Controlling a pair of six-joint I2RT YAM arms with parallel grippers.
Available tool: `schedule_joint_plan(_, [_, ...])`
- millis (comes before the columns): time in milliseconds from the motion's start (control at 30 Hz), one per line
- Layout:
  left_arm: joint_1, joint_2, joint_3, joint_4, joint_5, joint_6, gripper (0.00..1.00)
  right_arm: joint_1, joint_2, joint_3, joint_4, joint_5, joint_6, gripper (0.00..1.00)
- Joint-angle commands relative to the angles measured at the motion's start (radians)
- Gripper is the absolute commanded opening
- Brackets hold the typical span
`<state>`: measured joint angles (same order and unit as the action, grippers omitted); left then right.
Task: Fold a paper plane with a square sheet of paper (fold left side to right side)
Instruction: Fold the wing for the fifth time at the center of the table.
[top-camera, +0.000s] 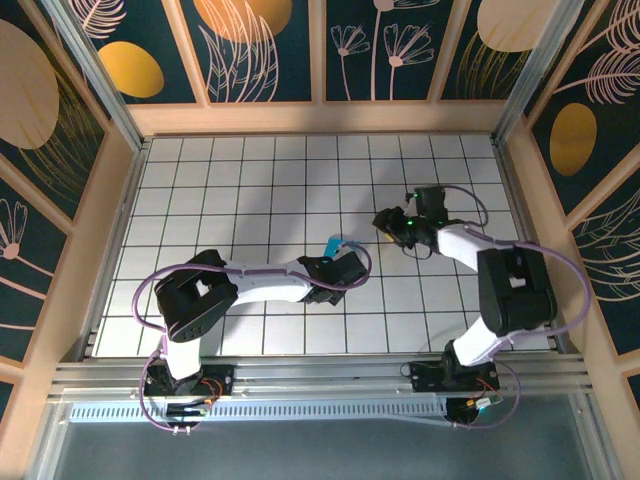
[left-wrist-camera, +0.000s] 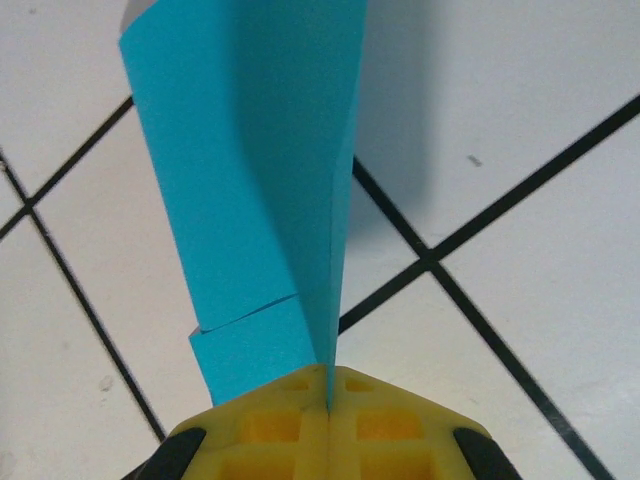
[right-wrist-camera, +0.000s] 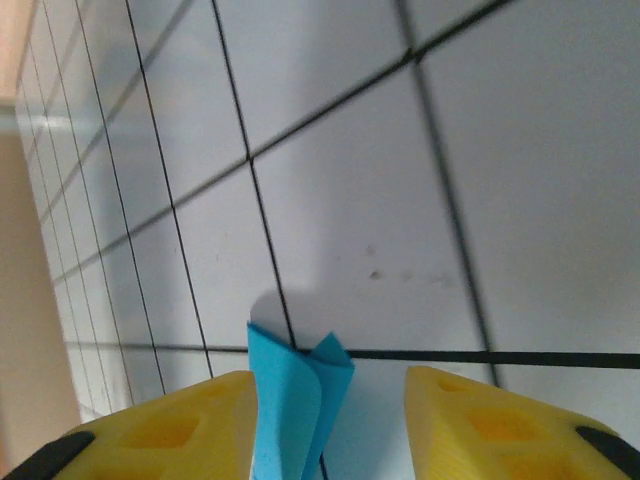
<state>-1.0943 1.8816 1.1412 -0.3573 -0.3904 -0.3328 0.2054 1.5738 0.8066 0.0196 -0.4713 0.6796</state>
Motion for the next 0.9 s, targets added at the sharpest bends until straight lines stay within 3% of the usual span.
schedule_joint_plan(0, [0.016,0.021,0.026,0.03,0.082,0.011,0.0,-0.035,-0.085,-0.04,-0.067,0.082,-0.055,0.46])
schedule_joint_plan(267, [0.098,0.028,0.056,0.049,0.231,0.007,0.0,-0.064,-0.114,-0.089,-0.068,0.041,-0.09,0.47])
schedule_joint_plan(633, [0.325,0.011,-0.037,0.302,0.82,-0.174,0.0,-0.038,-0.127,-0.175,0.096,-0.068,-0.068,0.51])
schedule_joint_plan(867, [0.381,0.014,-0.13,0.508,0.973,-0.319,0.0,0.031,-0.078,-0.173,0.162,-0.081,-0.04,0.53])
